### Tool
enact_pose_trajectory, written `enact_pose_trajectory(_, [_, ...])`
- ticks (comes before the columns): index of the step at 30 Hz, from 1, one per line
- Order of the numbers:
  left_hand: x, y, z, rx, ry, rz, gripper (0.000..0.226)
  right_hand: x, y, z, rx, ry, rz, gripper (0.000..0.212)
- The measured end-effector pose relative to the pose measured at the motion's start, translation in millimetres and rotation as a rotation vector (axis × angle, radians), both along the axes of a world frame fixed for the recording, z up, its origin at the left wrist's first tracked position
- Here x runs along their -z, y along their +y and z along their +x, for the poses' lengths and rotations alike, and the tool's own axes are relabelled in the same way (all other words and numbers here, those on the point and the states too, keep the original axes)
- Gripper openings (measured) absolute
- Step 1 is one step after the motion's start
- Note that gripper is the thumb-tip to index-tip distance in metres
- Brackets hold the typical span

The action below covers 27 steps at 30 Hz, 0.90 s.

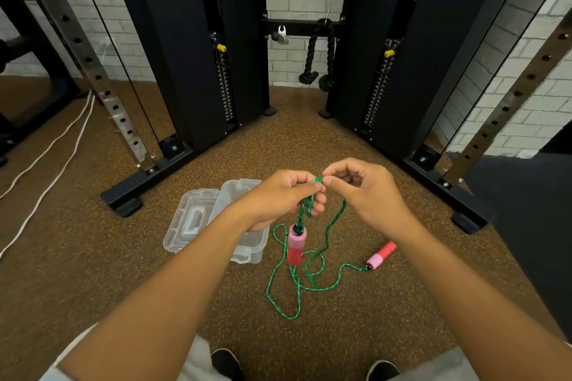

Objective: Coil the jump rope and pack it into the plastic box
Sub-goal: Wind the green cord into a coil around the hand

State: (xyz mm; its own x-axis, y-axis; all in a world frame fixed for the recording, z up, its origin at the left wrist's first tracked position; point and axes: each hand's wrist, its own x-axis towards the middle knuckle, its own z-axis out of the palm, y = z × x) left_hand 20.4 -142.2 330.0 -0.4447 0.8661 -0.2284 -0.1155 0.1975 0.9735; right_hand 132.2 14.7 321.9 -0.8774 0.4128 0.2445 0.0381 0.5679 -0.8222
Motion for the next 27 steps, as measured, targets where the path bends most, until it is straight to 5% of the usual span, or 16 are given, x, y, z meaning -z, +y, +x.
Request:
enact_pose_trajectory(14, [1, 1, -1, -0.08, -0.172, 0.145, 0.018, 35, -15, -10, 0.045, -0.119, -0.204, 0.025])
enact_pose_trajectory(27, [6, 0, -9, -0.213, -0.197, 0.227, 0.034, 34, -31, -8, -0.057, -0.293, 0.069, 0.02])
